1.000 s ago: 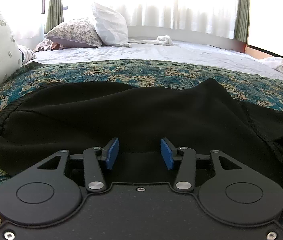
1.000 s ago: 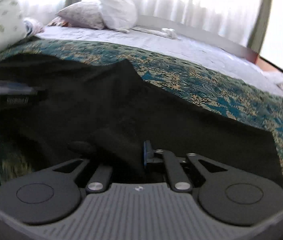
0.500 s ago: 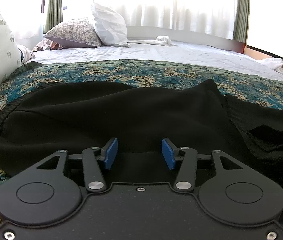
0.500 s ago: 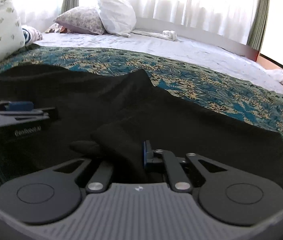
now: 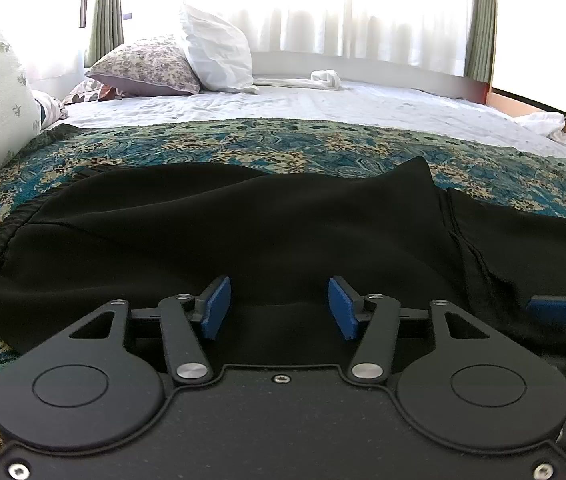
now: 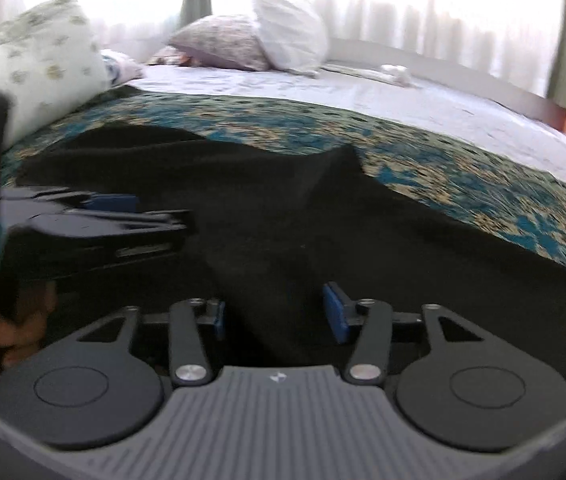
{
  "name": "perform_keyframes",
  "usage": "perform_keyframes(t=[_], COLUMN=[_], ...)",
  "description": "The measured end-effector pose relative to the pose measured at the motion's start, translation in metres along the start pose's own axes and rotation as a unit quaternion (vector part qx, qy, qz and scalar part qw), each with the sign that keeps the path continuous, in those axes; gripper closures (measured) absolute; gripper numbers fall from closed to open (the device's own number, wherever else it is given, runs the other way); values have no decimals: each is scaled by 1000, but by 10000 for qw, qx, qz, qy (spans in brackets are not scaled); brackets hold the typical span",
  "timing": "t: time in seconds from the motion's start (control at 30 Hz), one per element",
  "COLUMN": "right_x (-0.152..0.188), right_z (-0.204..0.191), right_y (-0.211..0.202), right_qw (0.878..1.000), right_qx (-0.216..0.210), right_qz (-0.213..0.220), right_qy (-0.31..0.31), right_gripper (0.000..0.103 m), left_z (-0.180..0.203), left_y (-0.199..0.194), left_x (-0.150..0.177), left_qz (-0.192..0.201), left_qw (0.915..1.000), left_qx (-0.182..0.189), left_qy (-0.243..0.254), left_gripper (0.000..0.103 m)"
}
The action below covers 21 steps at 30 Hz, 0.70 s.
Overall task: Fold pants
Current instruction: 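Open the right gripper and move it beside the left gripper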
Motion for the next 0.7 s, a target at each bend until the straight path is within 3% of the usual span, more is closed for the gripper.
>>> perform_keyframes(t=[0.17, 0.7], right_x=[0, 0], right_z=[-5, -4], right_y=[-11, -38], right_qw=[9994, 9997], right_qx=[-292, -134], right_qz=[-72, 8], right_qy=[187, 192], right_gripper=[33, 26], left_z=[0, 1], left_y=[0, 1], left_x=[0, 0], left_qz=[-1, -10], left_qw=[10000, 10000], left_qx=[-3, -20], left_qy=[18, 51], left_gripper=[48, 46])
Point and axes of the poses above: each gripper's, at about its wrist camera, not at the fingertips, and y roughly the way its jaws point, z to its right, x to its underside, the point moved 1 cm from there along y, roughly the way its jaws point, and after that the axes turned 12 degrees about z, right-handed, at the moved point
